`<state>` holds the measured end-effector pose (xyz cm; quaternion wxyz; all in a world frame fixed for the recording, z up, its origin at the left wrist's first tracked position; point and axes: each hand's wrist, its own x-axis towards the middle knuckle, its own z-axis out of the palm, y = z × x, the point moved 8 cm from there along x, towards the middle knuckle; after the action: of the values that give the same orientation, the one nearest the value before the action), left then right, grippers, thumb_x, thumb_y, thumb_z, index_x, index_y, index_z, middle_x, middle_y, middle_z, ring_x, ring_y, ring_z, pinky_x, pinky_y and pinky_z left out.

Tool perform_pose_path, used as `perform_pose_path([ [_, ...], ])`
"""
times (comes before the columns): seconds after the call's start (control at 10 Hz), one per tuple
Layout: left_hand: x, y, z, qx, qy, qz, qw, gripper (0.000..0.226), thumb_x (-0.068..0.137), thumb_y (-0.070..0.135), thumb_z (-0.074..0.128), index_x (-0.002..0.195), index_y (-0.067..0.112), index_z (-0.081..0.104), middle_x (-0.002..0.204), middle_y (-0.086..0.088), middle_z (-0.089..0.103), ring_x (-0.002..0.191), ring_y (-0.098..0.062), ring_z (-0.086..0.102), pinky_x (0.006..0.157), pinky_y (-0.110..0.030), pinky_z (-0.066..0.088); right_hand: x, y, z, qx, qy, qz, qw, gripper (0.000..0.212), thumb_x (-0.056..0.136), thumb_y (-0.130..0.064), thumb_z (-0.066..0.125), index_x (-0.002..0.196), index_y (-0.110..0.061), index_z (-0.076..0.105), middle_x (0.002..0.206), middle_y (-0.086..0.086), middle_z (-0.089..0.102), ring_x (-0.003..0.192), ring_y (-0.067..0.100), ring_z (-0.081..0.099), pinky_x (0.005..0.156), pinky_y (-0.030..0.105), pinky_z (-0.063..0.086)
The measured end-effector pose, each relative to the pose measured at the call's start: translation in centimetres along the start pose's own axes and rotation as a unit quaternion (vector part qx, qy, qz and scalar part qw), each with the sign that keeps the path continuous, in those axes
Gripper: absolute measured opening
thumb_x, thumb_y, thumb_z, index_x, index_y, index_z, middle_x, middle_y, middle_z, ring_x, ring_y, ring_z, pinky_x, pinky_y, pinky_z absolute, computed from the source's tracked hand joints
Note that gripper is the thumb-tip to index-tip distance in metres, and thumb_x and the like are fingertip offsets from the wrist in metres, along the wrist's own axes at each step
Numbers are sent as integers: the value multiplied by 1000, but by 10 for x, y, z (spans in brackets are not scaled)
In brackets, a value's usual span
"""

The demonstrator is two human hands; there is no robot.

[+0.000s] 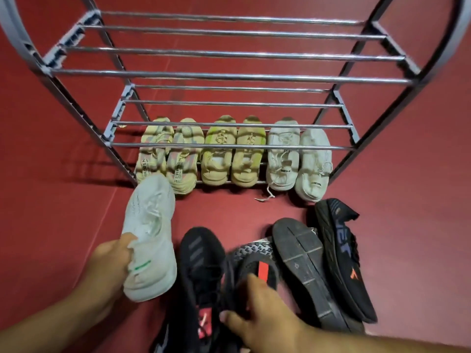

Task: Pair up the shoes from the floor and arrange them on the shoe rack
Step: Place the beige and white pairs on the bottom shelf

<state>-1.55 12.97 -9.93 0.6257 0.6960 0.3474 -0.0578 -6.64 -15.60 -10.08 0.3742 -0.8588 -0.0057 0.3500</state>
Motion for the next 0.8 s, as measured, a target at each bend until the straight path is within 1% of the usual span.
perform_pose_path([
  [0.1,-8,0,23,9,-42,-9,999,20,93,18,56,81,5,65,73,-17,61,71,-29,59,72,-39,44,31,1,13,-85,-40,-21,995,38,93,-33,64,120,-12,49,123,9,60,115,25,58,97,29,44],
  [0.2,-23,-9,61,33,-136,10,990,7,82,11,61,77,7,61,66,-6,67,65,-20,60,57,-25,50,55,9,-21,-62,-16,-37,997,13,93,-25,62,101,-15,59,87,5,69,79,21,65,77,32,55],
  [0.3,-14,-21,67,51,-147,21,988,50,88,-26,34,82,21,51,70,4,67,76,-11,62,55,-5,48,69,8,-73,-145,110,-129,975,12,89,-20,56,87,-13,65,80,8,73,76,28,67,72,36,52],
  [0.4,6,-41,59,149,-188,25,971,38,78,-3,54,92,32,47,99,-2,61,105,-29,59,85,-27,54,87,18,-104,-339,123,-171,917,26,86,-21,51,107,-14,65,104,8,71,96,32,61,84,38,46],
  [0.5,12,-55,52,156,-202,-13,967,35,75,8,57,101,28,48,108,-8,56,113,-27,54,90,-36,52,99,34,-95,-514,25,-150,844,64,85,-33,51,147,-17,45,147,3,55,128,33,46,105,41,38],
  [0.6,19,-67,51,150,-187,-22,971,45,88,-6,58,126,13,42,112,-7,55,107,-20,51,70,-11,53,97,39,-57,-568,-83,-122,810,104,78,-40,63,161,-19,5,160,0,35,147,32,21,118,55,15],
  [0.7,16,-65,54,171,-200,-10,965,45,91,-21,49,122,12,46,121,-11,56,102,-21,55,67,-5,52,115,21,-61,-592,-100,-81,796,93,71,-31,71,154,-24,29,137,6,52,131,28,42,110,59,20],
  [0.8,17,-57,59,136,-180,0,974,43,83,-23,56,98,18,55,84,3,77,72,-1,69,60,-6,52,127,-8,-74,-592,-143,-103,786,41,69,-21,70,109,-23,64,103,2,70,107,24,65,97,44,34],
])
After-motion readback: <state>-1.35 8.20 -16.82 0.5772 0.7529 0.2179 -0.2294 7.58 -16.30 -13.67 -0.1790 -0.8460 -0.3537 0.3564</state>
